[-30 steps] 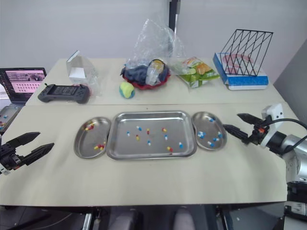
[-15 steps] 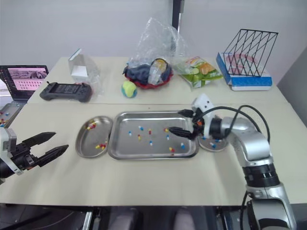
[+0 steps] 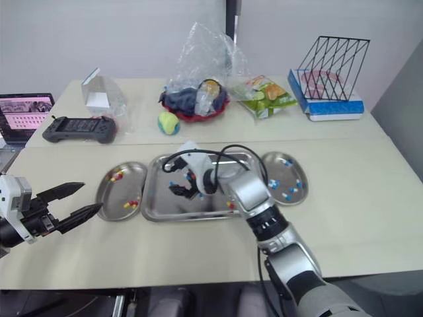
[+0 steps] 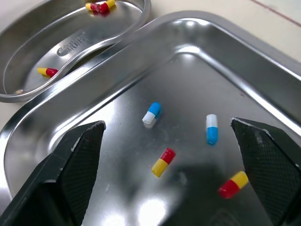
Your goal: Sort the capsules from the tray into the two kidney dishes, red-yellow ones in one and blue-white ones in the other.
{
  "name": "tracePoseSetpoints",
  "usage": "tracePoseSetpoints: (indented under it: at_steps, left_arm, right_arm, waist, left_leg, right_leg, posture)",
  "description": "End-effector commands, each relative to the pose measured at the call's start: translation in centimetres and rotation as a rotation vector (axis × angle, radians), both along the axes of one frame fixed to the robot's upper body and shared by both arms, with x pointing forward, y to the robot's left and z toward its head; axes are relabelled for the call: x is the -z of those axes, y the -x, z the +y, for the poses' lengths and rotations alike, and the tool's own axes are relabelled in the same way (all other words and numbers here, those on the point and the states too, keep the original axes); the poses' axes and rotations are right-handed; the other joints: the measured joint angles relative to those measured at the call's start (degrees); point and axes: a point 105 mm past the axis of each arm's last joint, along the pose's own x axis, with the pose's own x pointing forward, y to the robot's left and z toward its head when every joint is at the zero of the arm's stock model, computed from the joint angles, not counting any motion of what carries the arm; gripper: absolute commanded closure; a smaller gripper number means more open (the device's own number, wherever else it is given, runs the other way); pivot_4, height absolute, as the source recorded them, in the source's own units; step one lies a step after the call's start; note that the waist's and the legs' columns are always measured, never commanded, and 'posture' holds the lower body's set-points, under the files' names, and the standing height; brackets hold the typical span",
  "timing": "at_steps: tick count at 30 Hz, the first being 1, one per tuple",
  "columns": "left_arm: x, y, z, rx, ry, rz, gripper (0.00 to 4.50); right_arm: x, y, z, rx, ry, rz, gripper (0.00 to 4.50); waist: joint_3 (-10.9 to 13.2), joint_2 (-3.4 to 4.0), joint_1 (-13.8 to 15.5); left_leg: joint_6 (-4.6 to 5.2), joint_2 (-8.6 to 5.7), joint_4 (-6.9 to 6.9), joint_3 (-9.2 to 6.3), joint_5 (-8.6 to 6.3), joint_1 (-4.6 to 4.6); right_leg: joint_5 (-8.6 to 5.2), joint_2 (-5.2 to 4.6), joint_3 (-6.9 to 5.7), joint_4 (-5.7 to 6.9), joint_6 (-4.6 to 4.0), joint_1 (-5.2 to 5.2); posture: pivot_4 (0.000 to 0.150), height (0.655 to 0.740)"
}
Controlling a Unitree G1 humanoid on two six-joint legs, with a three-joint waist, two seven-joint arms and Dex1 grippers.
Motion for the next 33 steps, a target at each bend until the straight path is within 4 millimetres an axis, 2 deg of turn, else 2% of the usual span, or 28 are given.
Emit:
tracePoseSetpoints:
  at_steps: [1, 5, 11, 16, 25, 33]
  left_arm:
    - [-1.2, 0.2, 0.1, -0.005, -0.029, -0.048, 0.03]
    - [-1.1, 0.7, 0.4, -0.015, -0.031, -0.038, 0.03]
    - [-1.1, 1.0, 1.0, -0.038, -0.049, -0.035, 0.03]
    - [-1.1, 1.1, 1.0, -0.039, -0.05, -0.034, 0.0]
    - [-1.0, 1.1, 1.1, -0.041, -0.056, -0.033, 0.0]
    - [-1.2, 1.1, 1.8, -0.056, -0.085, -0.037, 0.0]
  right_arm:
    - [-1.1, -0.3, 0.9, 0.003, 0.0, -0.065, 0.0]
    - [-0.9, -0.7, 1.4, 0.029, 0.008, -0.078, 0.0]
    - [-1.1, -0.3, 3.8, -0.026, -0.017, -0.104, 0.0]
    - [-1.1, 0.2, 4.4, -0.063, -0.006, -0.127, 1.46]
    - [-0.3, 0.5, 5.3, -0.092, 0.014, -0.137, 1.46]
    - [2.2, 0.1, 5.2, -0.065, 0.058, -0.1, 1.46]
  waist:
    - [0.0, 0.0, -0.3]
    - [0.0, 0.0, -0.62]
    - [0.0, 0.0, -1.1]
    - [0.0, 0.01, -1.05]
    - [0.0, 0.01, -1.1]
    - [0.0, 0.01, -1.14]
  left_leg:
    - [0.0, 0.0, -0.01, 0.0, 0.0, 0.01]
    - [-0.01, -0.01, -0.03, 0.0, 0.0, 0.0]
    - [-0.03, 0.03, -0.16, -0.04, 0.02, 0.04]
    - [-0.03, 0.02, -0.17, -0.04, 0.01, 0.04]
    - [-0.03, 0.02, -0.18, -0.05, 0.01, 0.05]
    - [-0.04, 0.02, -0.2, -0.04, 0.01, 0.05]
  right_leg:
    - [0.0, 0.01, 0.0, 0.0, 0.0, 0.0]
    - [0.0, 0.0, 0.0, 0.0, 0.0, 0.0]
    - [0.0, 0.07, 0.01, 0.01, -0.01, -0.08]
    - [0.0, 0.06, 0.01, 0.0, -0.01, -0.09]
    - [0.01, 0.06, 0.01, 0.0, -0.02, -0.1]
    - [0.01, 0.06, 0.02, 0.0, -0.02, -0.12]
  posture:
    - [0.15, 0.74]
    - [0.15, 0.74]
    - [0.15, 0.74]
    - [0.15, 0.74]
    - [0.15, 0.74]
    - [0.15, 0.74]
